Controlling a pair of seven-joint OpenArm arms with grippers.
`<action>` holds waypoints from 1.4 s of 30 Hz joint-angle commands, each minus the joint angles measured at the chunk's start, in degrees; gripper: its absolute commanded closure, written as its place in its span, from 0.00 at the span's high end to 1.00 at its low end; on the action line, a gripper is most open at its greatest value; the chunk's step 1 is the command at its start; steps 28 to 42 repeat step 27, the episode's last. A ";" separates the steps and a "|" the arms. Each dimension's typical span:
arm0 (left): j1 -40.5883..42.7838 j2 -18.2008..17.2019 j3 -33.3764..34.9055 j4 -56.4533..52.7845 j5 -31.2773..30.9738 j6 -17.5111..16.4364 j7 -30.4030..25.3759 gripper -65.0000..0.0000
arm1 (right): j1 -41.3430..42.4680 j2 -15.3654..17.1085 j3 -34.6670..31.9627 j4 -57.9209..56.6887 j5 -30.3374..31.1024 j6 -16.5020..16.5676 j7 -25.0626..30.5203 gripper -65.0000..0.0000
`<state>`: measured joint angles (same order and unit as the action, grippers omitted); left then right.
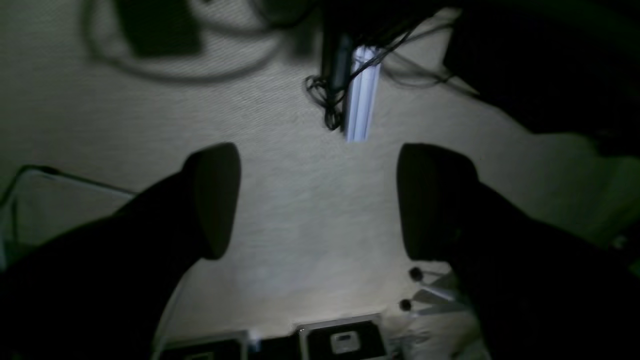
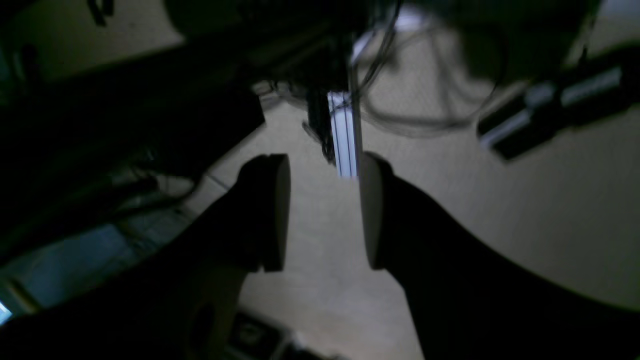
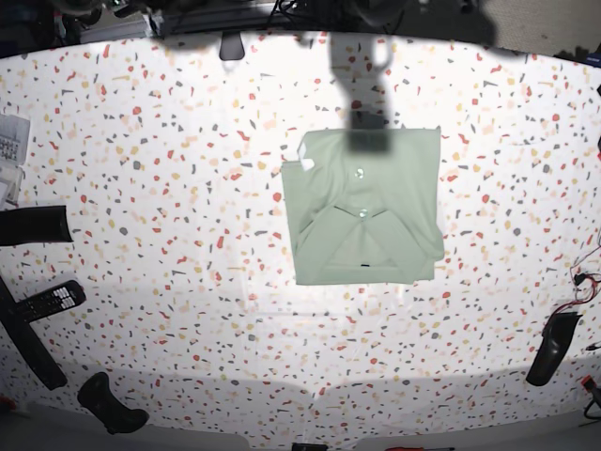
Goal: Fold the T-shirt properly
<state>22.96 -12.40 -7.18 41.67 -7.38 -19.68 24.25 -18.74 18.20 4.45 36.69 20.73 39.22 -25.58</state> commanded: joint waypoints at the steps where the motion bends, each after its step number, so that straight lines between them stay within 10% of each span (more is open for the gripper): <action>1: -0.28 -0.83 -0.22 -0.28 -0.09 -0.28 -0.31 0.69 | 0.55 0.68 -0.79 -0.13 -0.76 -0.50 1.16 0.34; 5: -2.01 -0.98 -0.22 -0.92 1.20 -0.26 -0.33 0.69 | 2.97 0.70 -5.38 -0.50 -4.17 -5.22 4.22 0.34; 19: -3.56 -0.90 -0.22 -0.83 1.97 -0.28 2.47 0.69 | 4.61 0.66 -19.69 -0.48 -3.78 -5.42 7.50 0.34; 42: -5.33 -0.44 -0.22 -0.81 1.84 -0.26 5.86 0.69 | 4.63 0.66 -20.39 -0.42 -0.76 -5.38 7.23 0.34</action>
